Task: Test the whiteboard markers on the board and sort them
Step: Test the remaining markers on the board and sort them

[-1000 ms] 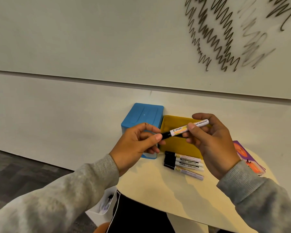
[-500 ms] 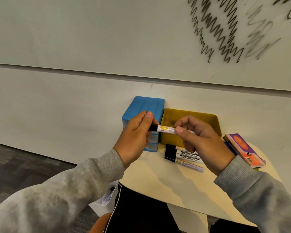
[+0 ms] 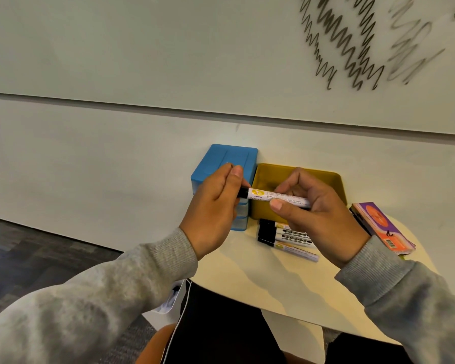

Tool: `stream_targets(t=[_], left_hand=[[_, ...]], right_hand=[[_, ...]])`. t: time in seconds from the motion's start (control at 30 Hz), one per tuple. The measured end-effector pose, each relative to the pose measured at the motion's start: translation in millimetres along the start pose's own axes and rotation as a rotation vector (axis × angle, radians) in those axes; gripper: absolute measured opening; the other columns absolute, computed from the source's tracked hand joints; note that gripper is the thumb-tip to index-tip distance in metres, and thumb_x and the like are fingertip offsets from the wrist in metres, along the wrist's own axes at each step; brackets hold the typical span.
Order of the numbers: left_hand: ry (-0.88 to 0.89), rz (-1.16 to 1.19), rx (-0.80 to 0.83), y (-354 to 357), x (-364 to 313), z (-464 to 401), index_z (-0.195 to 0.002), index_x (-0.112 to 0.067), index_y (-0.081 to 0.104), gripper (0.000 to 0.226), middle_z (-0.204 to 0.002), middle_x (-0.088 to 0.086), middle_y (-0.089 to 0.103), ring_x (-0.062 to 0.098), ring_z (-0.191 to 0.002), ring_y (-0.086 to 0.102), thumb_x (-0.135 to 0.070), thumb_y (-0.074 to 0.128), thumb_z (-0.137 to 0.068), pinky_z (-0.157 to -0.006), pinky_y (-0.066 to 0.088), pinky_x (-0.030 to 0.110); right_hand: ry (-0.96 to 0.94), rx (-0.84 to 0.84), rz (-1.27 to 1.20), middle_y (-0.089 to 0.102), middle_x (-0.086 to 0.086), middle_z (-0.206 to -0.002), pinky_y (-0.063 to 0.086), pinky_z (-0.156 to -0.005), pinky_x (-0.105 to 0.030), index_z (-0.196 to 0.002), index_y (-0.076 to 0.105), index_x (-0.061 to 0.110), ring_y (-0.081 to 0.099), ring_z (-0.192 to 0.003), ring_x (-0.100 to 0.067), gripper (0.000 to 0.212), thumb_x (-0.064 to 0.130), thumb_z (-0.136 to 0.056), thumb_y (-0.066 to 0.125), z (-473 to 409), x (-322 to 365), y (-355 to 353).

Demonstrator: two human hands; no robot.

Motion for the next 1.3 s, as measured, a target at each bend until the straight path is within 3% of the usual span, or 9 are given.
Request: stream_targets(t=[0.2, 0.43, 0.6, 0.83, 1.0, 1.07, 1.13, 1.3], left_hand=[[0.021, 0.004, -0.012, 2.9, -0.4, 1.9, -0.082, -0.016, 0.052, 0.036, -0.054, -0.019, 0.047, 0.004, -0.048, 0.041, -0.033, 0.034, -0.108, -0.050, 0.035, 0.019], [0.065, 0.011, -0.011, 4.4, 1.5, 4.7, -0.082, -0.015, 0.052, 0.035, -0.059, -0.015, 0.050, 0.005, -0.049, 0.042, -0.031, 0.034, -0.108, -0.050, 0.035, 0.018], [0.088, -0.005, 0.020, 1.9, 1.4, 4.3, -0.091, 0.002, 0.050, 0.039, -0.063, -0.012, 0.052, 0.005, -0.053, 0.040, -0.030, 0.035, -0.107, -0.051, 0.037, 0.022], [-0.032, 0.103, 0.047, 1.7, 5.2, -1.1, -0.096, 0.009, 0.050, 0.036, -0.056, -0.018, 0.051, 0.004, -0.052, 0.041, -0.023, 0.037, -0.108, -0.056, 0.042, 0.026], [-0.124, 0.297, 0.085, 2.1, 10.5, -3.0, -0.094, -0.003, 0.054, 0.023, -0.060, -0.005, 0.042, 0.009, -0.054, 0.039, -0.023, 0.049, -0.103, -0.063, 0.047, 0.030], [-0.150, 0.422, 0.108, 2.8, 12.3, -1.7, -0.100, -0.003, 0.059, 0.015, -0.065, 0.001, 0.048, 0.013, -0.058, 0.046, -0.018, 0.057, -0.098, -0.067, 0.052, 0.030], [-0.176, 0.484, 0.129, 3.6, 15.8, 0.1, -0.111, -0.004, 0.065, 0.025, -0.073, 0.003, 0.060, 0.013, -0.066, 0.056, -0.018, 0.063, -0.090, -0.073, 0.056, 0.029], [-0.152, 0.309, 0.118, -4.6, 28.6, 0.8, -0.116, -0.010, 0.068, 0.022, -0.081, 0.000, 0.069, 0.011, -0.074, 0.065, -0.016, 0.056, -0.099, -0.076, 0.057, 0.024]], right_hand=[[0.058, -0.001, -0.100, 0.059, -0.003, -0.071, 0.029, -0.048, -0.028, -0.089, 0.055, 0.007, 0.033, -0.051, -0.014, 0.022, 0.020, -0.082, 0.070, 1.4, 1.3, 1.6], [0.165, 0.046, -0.258, 0.047, -0.001, -0.059, 0.018, -0.048, -0.028, -0.086, 0.054, 0.010, 0.021, -0.049, -0.016, 0.016, 0.014, -0.082, 0.068, 3.3, -3.3, 1.3], [0.218, 0.064, -0.338, 0.042, -0.001, -0.060, 0.023, -0.044, -0.020, -0.085, 0.057, 0.012, 0.020, -0.048, -0.013, 0.013, 0.014, -0.081, 0.069, 3.2, -11.7, 3.3], [0.242, 0.039, -0.294, 0.045, 0.004, -0.058, 0.022, -0.045, -0.021, -0.089, 0.057, 0.011, 0.024, -0.048, -0.011, 0.009, 0.016, -0.086, 0.064, 2.2, -15.9, 3.5], [0.305, 0.019, -0.366, 0.032, 0.002, -0.056, 0.018, -0.045, -0.021, -0.086, 0.055, 0.011, 0.019, -0.048, -0.011, 0.008, 0.015, -0.088, 0.062, 1.7, -18.0, 3.9], [0.330, 0.015, -0.420, 0.027, -0.001, -0.060, 0.019, -0.044, -0.021, -0.083, 0.057, 0.013, 0.018, -0.048, -0.011, 0.009, 0.020, -0.086, 0.063, 2.3, -18.8, 5.1], [0.350, 0.012, -0.447, 0.024, -0.003, -0.062, 0.017, -0.045, -0.022, -0.081, 0.057, 0.016, 0.018, -0.047, -0.011, 0.011, 0.024, -0.087, 0.062, 2.9, -21.3, 9.1], [0.387, 0.049, -0.335, 0.028, -0.004, -0.063, 0.016, -0.047, -0.026, -0.074, 0.058, 0.023, 0.019, -0.050, -0.014, 0.026, 0.029, -0.099, 0.054, 0.1, -36.2, 22.6]])
Point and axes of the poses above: each hand's wrist, its own z-axis away from the middle knuckle, its own y-axis out of the palm, x = y × z, the point moved 2 cm from there along -z, towards the middle knuckle
